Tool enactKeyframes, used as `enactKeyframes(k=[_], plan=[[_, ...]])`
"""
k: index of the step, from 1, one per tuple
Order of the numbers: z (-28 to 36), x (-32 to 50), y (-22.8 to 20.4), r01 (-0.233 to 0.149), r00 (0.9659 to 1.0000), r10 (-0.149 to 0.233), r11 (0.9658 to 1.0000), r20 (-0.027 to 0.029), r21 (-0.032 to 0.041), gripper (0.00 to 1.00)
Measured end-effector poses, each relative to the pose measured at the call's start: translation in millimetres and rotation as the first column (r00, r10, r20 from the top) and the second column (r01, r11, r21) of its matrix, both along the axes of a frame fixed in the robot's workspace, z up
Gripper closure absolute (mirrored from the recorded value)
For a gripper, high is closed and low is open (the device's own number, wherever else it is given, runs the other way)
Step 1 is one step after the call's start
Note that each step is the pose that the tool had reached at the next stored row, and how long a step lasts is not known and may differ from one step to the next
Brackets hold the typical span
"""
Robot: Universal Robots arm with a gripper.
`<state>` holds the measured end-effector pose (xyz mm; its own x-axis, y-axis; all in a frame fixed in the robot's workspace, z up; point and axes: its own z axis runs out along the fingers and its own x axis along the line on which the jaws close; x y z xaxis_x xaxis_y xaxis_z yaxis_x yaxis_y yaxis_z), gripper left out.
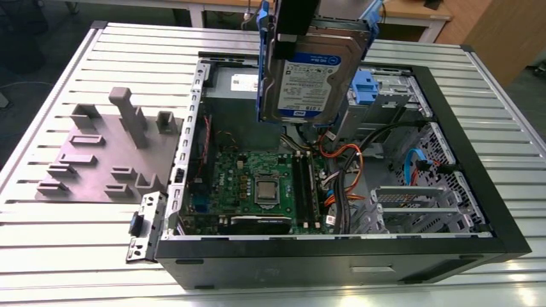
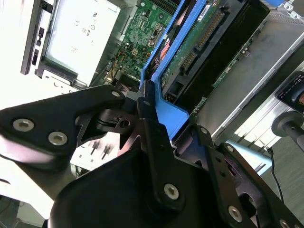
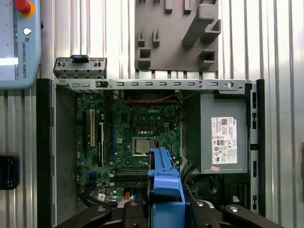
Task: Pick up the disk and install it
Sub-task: 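Insert the disk into the insertion slot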
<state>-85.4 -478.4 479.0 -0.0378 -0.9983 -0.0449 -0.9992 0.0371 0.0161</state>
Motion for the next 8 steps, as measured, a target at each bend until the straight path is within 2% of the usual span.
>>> enactKeyframes(k=[3, 8], plan=[[3.7, 0.0, 0.0, 0.0, 1.0, 0.0, 1.0, 0.0002, 0.0003, 0.64], [3.8, 0.1, -0.6, 0.0, 1.0, 0.0, 1.0, 0.0001, 0.0002, 0.64]])
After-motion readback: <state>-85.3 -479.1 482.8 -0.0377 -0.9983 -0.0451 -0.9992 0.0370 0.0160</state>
